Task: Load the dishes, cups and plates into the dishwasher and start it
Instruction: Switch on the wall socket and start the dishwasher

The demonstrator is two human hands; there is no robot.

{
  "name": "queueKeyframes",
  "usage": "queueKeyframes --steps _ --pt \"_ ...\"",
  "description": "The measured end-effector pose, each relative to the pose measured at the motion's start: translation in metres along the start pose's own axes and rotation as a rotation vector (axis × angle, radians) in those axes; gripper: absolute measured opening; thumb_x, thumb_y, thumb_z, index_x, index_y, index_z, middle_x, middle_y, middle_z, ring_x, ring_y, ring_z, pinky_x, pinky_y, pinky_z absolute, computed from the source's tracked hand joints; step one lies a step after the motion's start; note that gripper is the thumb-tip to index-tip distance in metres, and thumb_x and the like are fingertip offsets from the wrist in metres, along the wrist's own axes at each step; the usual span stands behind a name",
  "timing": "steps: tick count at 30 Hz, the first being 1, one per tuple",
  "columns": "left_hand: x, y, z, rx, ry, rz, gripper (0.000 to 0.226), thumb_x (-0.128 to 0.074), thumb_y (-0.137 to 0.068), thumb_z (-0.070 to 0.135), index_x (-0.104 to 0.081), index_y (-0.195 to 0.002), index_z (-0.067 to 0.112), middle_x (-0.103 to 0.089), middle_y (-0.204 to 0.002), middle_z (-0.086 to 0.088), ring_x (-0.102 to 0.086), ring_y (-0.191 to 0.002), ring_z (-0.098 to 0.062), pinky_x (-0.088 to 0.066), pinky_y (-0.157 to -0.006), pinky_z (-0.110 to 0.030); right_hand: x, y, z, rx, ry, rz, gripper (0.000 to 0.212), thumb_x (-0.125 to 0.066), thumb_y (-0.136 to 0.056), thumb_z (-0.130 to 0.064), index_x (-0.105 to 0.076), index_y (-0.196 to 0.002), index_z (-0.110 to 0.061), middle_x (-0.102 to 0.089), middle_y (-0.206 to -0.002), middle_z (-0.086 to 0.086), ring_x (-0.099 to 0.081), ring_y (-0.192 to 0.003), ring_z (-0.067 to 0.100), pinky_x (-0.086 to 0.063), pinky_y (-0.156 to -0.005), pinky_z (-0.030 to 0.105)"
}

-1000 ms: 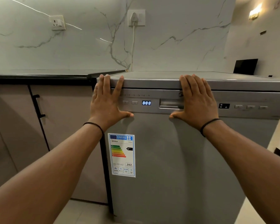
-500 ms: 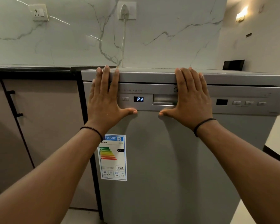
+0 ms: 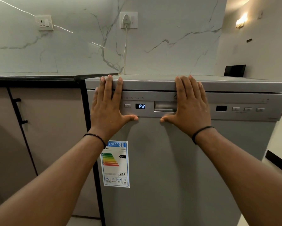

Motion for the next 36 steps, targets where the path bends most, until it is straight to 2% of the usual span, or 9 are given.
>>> queueKeyframes --steps 14,27,33,36 --pt "0.0036 0.0008 0.004 0.031 0.013 -0.003 0.125 -0.05 -0.062 0.087 -0.004 -0.156 0.019 0.001 -0.163 -0.013 0.007 -0.15 -0.031 -0.005 -0.122 -0.048 0.001 0.0008 -0.0007 -0.011 0.014 -0.019 0.134 -0.074 -0.058 -0.074 -0.008 -0.156 -0.01 -0.009 -0.163 0.012 -0.001 -0.15 0.029 0.002 -0.122 0.041" --pt "0.0051 0.0016 0.007 0.057 0.01 -0.028 0.125 -0.046 -0.061 0.088 -0.003 -0.156 0.019 0.002 -0.163 -0.013 0.007 -0.15 -0.031 -0.005 -0.122 -0.048 0.0006 0.001 -0.0024 -0.016 0.023 -0.051 0.135 -0.075 -0.059 -0.073 -0.006 -0.156 -0.01 -0.007 -0.163 0.012 0.0 -0.15 0.029 0.003 -0.122 0.041" --pt "0.0049 0.0005 0.0083 0.054 0.017 -0.032 0.126 -0.056 -0.06 0.084 -0.005 -0.156 0.019 0.0 -0.163 -0.013 0.006 -0.15 -0.032 -0.006 -0.121 -0.049 0.0018 0.0002 -0.0051 -0.022 0.048 -0.097 0.136 -0.075 -0.058 -0.073 -0.005 -0.156 -0.009 -0.007 -0.163 0.014 0.001 -0.15 0.031 0.005 -0.121 0.042" --pt "0.0045 -0.0002 0.0063 0.045 0.02 -0.029 0.123 -0.051 -0.06 0.088 -0.008 -0.156 0.023 -0.002 -0.162 -0.012 0.005 -0.149 -0.033 -0.008 -0.121 -0.052 0.0036 -0.0005 -0.0089 -0.027 0.041 -0.109 0.136 -0.075 -0.06 -0.07 -0.002 -0.156 -0.008 -0.004 -0.163 0.014 0.003 -0.15 0.032 0.005 -0.121 0.042"
Point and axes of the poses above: each hand's wrist, its own y-axis away from the middle knuckle, its own x-axis out of the back of the hand, z = x × y, the point moved 3 cm from there along -y, towards the middle knuckle
